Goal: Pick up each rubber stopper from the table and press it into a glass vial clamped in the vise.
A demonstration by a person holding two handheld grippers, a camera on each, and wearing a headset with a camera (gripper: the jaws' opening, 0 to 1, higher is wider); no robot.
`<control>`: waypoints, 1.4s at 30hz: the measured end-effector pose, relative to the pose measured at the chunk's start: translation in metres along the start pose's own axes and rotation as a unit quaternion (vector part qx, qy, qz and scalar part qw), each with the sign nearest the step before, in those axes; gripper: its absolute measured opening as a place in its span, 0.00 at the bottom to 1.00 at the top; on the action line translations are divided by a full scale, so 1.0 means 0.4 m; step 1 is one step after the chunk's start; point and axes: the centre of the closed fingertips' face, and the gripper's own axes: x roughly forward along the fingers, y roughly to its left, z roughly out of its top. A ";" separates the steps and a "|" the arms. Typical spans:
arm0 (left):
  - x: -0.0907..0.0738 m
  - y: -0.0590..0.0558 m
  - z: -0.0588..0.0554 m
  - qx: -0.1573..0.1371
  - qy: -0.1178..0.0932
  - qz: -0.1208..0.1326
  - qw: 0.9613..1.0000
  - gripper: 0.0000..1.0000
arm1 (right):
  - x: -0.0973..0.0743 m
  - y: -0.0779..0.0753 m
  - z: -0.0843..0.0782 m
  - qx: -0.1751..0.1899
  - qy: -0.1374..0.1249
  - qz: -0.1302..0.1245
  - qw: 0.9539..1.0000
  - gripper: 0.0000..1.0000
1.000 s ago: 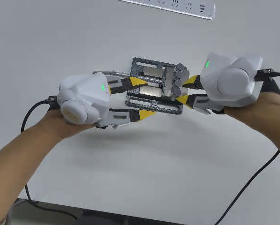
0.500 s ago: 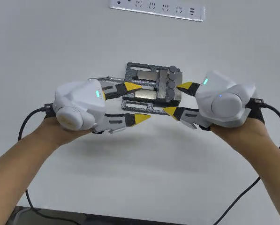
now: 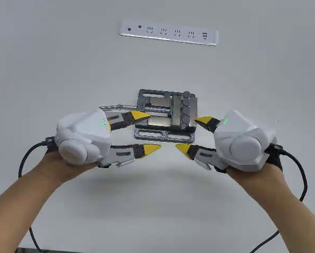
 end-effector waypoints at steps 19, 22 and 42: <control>-0.087 -0.010 0.007 -0.012 0.009 0.044 0.999 0.48 | -0.077 0.034 -0.007 0.023 -0.022 -0.015 0.999 0.57; -0.102 -0.013 0.005 -0.016 0.007 0.053 0.998 0.49 | -0.086 0.044 -0.006 0.022 -0.025 -0.012 0.999 0.58; -0.145 -0.034 -0.027 -0.038 0.012 0.083 0.996 0.51 | -0.129 0.067 -0.038 0.028 -0.031 -0.014 0.999 0.61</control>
